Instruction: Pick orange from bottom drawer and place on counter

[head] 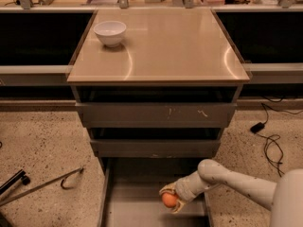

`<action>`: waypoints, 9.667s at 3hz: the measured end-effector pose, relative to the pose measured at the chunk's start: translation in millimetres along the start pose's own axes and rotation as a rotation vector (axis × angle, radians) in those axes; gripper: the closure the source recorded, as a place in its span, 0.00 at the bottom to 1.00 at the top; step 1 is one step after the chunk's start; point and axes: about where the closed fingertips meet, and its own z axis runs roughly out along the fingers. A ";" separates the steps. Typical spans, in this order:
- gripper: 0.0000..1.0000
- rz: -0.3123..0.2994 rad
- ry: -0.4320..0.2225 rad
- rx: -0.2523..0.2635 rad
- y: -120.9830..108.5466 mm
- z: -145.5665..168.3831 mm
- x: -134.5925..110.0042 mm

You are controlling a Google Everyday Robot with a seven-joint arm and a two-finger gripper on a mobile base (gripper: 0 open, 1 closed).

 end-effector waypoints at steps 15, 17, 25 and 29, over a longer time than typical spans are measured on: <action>1.00 -1.011 0.019 0.520 -352.4 -525.5 -258.9; 1.00 -1.055 0.163 0.486 -414.6 -540.9 -231.8; 1.00 -0.824 0.328 0.045 -417.6 -467.1 -141.1; 0.34 -0.738 0.187 0.164 -401.6 -459.1 -140.7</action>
Offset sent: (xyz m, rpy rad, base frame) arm 0.0017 -0.0062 0.0612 0.0533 -0.0364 0.0576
